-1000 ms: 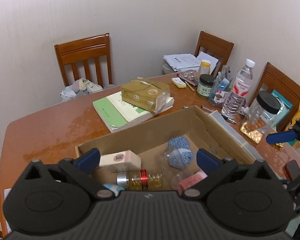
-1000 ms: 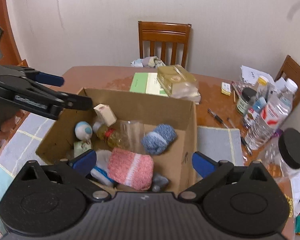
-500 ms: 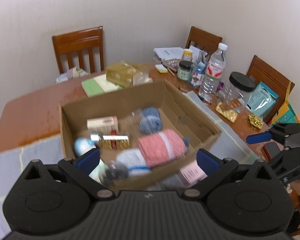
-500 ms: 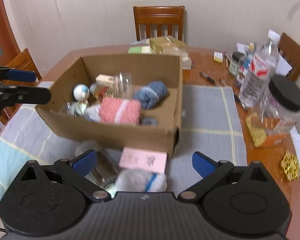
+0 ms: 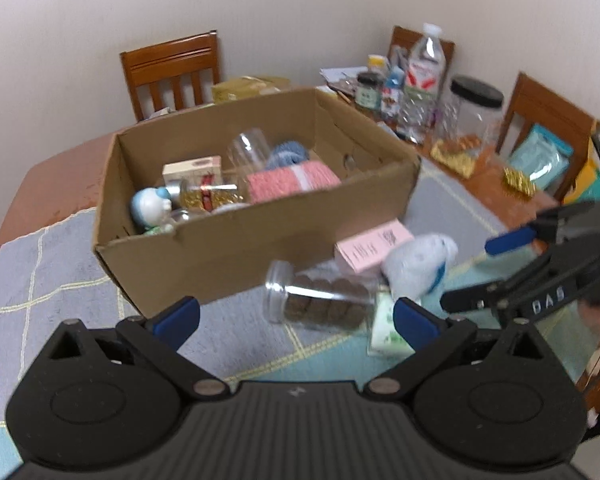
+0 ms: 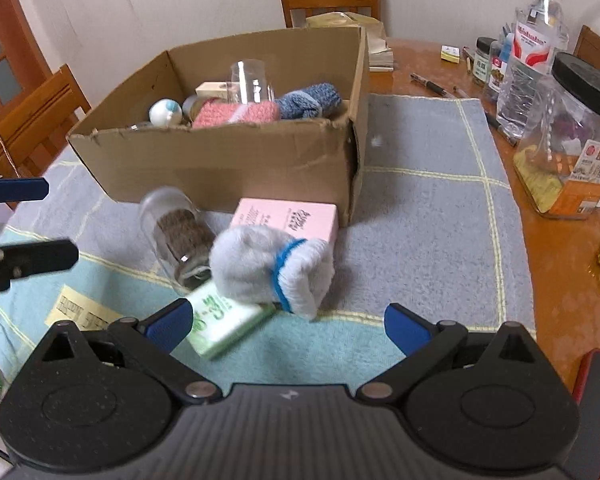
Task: Organize objects
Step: 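Grasp the brown-cookie jar with the left tool while the right tool grasps the grey glove, then carry the cookie jar and grey glove into the cardboard box and open both tools, then move both open tools back toward the pink box and green tissue pack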
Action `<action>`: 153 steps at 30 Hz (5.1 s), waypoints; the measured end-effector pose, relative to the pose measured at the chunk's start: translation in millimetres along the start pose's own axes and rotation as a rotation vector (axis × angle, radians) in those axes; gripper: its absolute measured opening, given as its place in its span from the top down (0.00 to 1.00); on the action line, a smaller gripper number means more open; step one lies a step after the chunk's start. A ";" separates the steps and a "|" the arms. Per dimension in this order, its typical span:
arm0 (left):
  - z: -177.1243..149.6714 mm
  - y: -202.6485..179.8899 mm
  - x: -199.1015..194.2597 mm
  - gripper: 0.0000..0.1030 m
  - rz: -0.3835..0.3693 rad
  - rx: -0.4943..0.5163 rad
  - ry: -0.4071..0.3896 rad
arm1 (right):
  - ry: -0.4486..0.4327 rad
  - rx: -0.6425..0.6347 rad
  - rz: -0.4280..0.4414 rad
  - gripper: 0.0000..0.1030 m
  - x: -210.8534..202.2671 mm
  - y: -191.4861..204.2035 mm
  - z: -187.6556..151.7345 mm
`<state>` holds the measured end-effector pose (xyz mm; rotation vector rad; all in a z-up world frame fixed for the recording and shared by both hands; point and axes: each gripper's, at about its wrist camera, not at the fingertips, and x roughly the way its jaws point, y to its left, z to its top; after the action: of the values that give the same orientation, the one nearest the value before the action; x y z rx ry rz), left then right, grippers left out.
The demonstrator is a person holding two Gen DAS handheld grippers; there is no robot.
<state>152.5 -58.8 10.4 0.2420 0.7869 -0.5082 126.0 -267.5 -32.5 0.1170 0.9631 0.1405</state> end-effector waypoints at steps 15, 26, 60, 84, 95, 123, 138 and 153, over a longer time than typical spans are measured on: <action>-15.5 -0.1 42.5 0.01 -0.046 0.036 0.063 | 0.010 0.067 0.018 0.00 28.1 -2.2 15.7; -19.2 3.4 72.9 0.01 -0.078 0.048 0.091 | 0.025 0.112 -0.023 0.00 31.2 -16.7 16.4; -3.8 -2.1 101.1 0.11 -0.137 0.078 0.013 | 0.044 0.144 -0.039 0.00 36.6 -8.5 21.8; -5.4 29.8 70.7 0.11 -0.126 0.064 0.047 | 0.075 0.120 -0.051 0.22 49.6 6.7 31.5; 23.4 32.6 26.1 0.11 -0.178 0.062 0.056 | 0.054 0.081 -0.052 0.22 5.6 9.6 44.6; 158.5 78.7 37.7 0.02 0.036 0.104 -0.113 | -0.201 -0.058 -0.051 0.00 -16.5 19.7 160.5; 117.7 80.8 10.3 0.02 -0.012 0.004 -0.077 | -0.101 0.027 -0.084 0.00 -13.1 7.2 98.8; 44.9 73.9 -17.2 0.02 0.017 -0.105 -0.026 | 0.013 0.022 -0.112 0.00 49.3 24.2 59.2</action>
<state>208.3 -7.4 55.2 0.1449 0.7828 -0.4516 200.9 -237.5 -34.9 0.0824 0.9818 0.0270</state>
